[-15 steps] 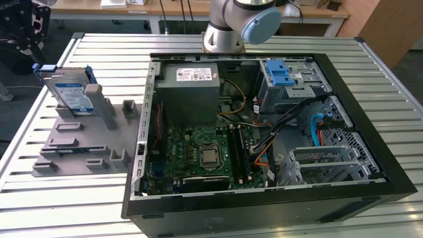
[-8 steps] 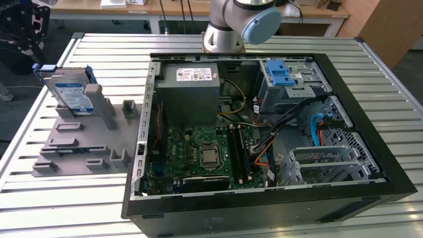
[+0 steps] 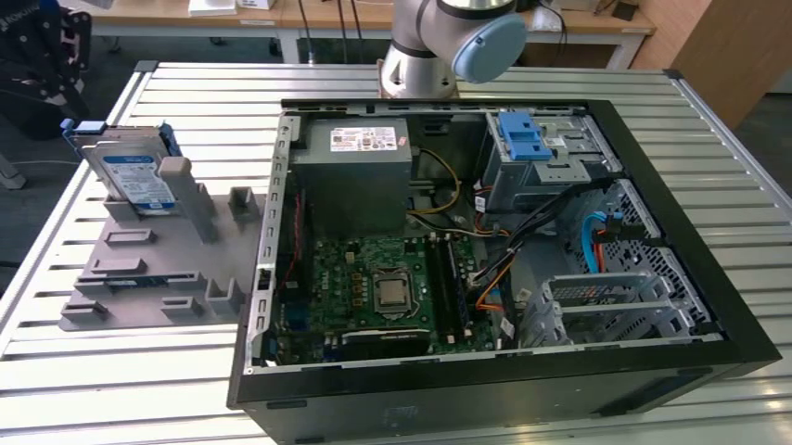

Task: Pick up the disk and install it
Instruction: 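Pick up the disk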

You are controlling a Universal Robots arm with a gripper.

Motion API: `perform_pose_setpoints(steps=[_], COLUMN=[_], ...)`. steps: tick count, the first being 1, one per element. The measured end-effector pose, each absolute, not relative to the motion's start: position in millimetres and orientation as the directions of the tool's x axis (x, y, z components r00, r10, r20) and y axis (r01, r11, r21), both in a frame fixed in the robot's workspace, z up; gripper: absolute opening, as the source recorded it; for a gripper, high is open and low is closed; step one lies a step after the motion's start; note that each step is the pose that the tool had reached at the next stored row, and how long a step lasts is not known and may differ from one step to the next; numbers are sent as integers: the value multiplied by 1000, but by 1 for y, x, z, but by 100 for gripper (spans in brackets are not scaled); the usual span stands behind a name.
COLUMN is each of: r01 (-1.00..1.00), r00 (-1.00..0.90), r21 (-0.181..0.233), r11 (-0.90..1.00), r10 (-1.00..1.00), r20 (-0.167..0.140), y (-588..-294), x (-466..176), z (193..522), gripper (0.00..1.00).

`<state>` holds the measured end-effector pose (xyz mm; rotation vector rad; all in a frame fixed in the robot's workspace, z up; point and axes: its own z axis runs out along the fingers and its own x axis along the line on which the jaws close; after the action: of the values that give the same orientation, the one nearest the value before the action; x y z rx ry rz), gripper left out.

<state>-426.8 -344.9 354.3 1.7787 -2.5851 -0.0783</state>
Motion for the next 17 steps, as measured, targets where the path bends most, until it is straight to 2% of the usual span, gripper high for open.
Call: perform_pose_setpoints(steps=[2, 4, 5, 7, 8, 10, 12, 14, 17], r01=[-945, -952, -955, -961, -964, -968, -968, -969, -979], r00=[-324, -304, -296, -275, -264, -250, -249, -247, -201], r21=[43, 40, 39, 38, 38, 38, 39, 40, 40], r11=[323, 302, 294, 273, 262, 249, 247, 245, 200], r10=[-946, -952, -955, -961, -964, -968, -968, -968, -979], r20=[-26, -27, -28, -29, -29, -30, -37, -39, -41], y=[-345, -345, -345, -345, -344, -344, -343, -343, -343], x=[-427, -427, -427, -427, -427, -427, -427, -427, -427], z=[353, 352, 351, 349, 349, 348, 346, 344, 342], gripper=[11, 23, 23, 35, 35, 47, 47, 59, 59])
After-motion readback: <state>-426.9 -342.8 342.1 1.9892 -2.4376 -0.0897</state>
